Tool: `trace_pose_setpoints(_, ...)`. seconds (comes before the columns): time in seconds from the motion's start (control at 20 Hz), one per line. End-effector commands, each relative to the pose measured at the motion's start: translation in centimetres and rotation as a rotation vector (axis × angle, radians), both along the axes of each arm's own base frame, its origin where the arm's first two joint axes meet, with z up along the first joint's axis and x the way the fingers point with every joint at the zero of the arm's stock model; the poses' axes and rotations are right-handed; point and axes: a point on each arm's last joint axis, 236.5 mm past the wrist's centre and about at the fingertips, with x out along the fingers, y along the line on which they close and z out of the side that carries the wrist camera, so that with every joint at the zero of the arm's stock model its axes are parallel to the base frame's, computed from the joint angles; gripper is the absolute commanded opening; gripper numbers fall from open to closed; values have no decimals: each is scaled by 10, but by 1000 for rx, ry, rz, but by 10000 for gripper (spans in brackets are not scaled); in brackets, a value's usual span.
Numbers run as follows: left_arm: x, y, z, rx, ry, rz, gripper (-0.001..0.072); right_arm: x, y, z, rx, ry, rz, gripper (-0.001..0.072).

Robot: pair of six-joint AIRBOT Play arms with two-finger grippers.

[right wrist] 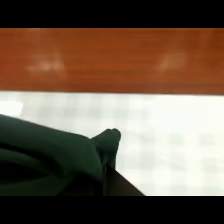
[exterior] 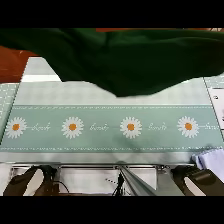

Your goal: Fold the shirts.

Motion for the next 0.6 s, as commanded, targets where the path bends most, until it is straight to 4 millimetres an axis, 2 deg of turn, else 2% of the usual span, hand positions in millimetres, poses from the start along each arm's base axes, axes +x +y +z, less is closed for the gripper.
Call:
trace_pose_setpoints(0.0, -28, 27, 4, 52, 13, 173, 33, -30, -24, -14, -68, 138, -63, 32)
trace_pose_setpoints(0.15, -46, 18, -21, 50, 135, 137, 33, -56, -15, -45, -96, 306, 5, 33)
trace_pose_setpoints(0.3, -55, 7, -46, 27, 241, 86, 33, -76, 0, -62, -89, 412, 90, 33)
trace_pose_setpoints(0.45, -55, -14, -76, -53, 337, -11, 33, -82, 19, -73, -58, 479, 167, 32)
trace_pose_setpoints(0.55, -52, -25, -106, -109, 419, -79, 33, -82, 34, -94, -56, 596, 234, 33)
